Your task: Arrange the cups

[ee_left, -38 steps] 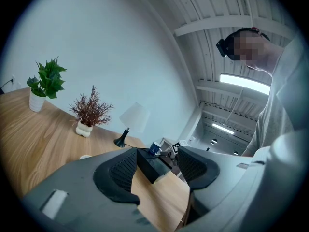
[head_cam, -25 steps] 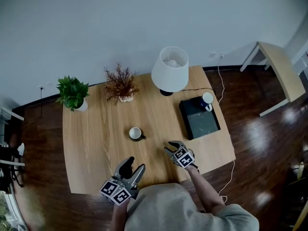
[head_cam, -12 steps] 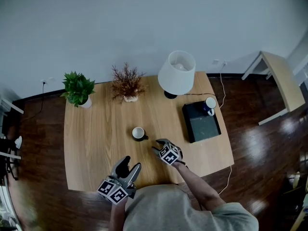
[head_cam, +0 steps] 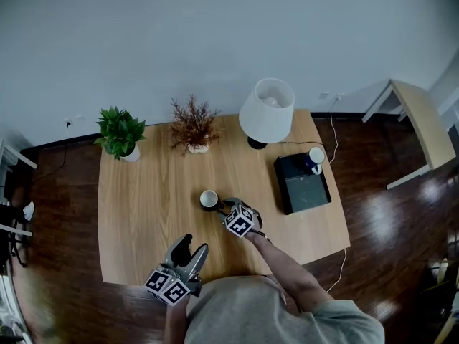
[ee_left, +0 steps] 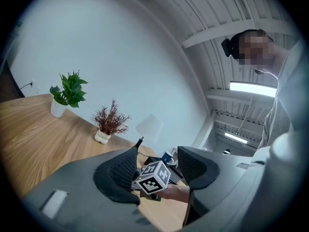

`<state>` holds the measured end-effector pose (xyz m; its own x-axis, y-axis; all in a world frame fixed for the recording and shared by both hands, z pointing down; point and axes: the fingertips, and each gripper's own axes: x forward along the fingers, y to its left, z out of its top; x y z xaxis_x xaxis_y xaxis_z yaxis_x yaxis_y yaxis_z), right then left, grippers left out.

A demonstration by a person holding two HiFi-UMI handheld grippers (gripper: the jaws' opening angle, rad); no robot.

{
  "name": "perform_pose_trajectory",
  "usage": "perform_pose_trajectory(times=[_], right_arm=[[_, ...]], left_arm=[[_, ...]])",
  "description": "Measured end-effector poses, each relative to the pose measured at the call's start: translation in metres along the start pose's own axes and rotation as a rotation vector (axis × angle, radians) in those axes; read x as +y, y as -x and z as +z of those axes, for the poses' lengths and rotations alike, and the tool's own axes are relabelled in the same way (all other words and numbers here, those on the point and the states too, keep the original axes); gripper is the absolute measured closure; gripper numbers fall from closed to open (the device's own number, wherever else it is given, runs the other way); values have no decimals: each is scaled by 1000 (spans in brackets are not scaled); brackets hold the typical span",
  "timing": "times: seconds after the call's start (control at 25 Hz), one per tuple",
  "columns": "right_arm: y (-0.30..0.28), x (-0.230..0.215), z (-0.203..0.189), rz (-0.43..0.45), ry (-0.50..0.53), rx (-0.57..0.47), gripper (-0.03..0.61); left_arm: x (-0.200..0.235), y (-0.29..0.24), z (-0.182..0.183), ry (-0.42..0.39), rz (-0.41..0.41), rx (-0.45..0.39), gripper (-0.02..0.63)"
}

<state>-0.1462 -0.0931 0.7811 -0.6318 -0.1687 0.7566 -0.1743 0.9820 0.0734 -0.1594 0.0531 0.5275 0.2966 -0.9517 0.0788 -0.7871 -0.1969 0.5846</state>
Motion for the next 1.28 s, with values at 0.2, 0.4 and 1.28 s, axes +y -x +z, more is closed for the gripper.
perform_pose_trajectory(times=[0.2, 0.4, 1.28], right_arm=[[-12, 0, 1, 1, 47, 65, 397], [-16, -2, 1, 2, 61, 85, 482], [215, -250, -98, -620, -576, -308, 495]], left_arm=[[1, 2, -1, 0, 2, 0, 362], [1, 2, -3, 4, -2, 3, 362], [-17, -20, -16, 2, -72, 79, 362]])
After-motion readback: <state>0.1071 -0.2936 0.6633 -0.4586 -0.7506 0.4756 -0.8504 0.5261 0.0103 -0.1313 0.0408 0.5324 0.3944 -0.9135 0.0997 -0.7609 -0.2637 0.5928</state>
